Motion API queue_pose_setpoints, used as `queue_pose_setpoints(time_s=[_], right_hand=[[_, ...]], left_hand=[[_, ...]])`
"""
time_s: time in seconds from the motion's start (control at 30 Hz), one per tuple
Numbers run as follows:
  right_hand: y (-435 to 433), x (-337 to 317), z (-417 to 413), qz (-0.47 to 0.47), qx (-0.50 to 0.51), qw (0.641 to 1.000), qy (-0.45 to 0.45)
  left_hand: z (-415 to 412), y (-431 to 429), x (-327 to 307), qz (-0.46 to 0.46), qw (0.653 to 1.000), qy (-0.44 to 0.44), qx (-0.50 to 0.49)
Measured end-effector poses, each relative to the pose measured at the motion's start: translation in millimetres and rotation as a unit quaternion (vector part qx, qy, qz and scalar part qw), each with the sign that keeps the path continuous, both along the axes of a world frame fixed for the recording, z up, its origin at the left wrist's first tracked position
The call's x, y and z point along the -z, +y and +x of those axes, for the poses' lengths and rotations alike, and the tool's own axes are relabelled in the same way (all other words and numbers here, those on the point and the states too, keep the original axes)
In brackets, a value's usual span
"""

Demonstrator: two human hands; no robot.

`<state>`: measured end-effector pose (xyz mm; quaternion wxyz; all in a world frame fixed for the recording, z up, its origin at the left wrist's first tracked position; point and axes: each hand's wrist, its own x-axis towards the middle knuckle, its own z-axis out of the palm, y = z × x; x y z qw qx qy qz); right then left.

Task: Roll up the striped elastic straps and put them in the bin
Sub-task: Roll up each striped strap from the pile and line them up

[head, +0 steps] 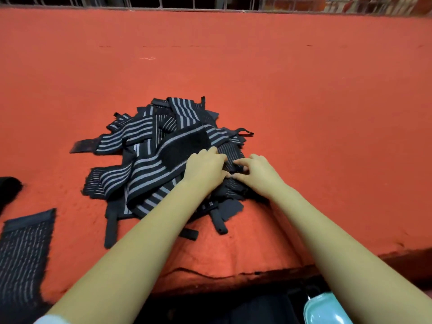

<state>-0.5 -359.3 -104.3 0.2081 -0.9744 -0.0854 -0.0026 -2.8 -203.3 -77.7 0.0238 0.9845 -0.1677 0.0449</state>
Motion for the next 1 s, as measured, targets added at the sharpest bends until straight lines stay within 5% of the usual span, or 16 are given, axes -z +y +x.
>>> queue_pose_setpoints(time_s=[0.2, 0.4, 0.5, 0.67, 0.87, 1.0], right_hand=[[7.3, 6.0, 4.7, 0.0, 0.039, 0.998, -0.041], [-4.6, 1.6, -3.7, 0.189, 0.064, 0.974, -0.106], [-15.4, -12.6, -6.9, 0.147, 0.023, 0.98, -0.132], [-28.7, -23.6, -17.6, 0.036, -0.073, 0.995, -0.056], [-21.6, -36.4, -11.9, 0.121, -0.022, 0.991, -0.047], [-5.8, -50.6, 18.3, 0.169, 0.013, 0.983, -0.075]], left_hand=[[3.2, -7.4, 5.3, 0.021, 0.998, -0.057, -0.016], [-7.3, -5.9, -8.1, -0.121, 0.991, -0.058, -0.005], [-21.9, -8.4, -17.7, -0.136, 0.989, -0.053, 0.032], [-35.2, -16.5, -16.2, -0.048, 0.997, -0.017, 0.063], [-16.2, -4.0, -58.4, -0.176, 0.983, -0.026, 0.046], [27.1, 17.6, -82.4, -0.156, 0.985, -0.066, 0.004]])
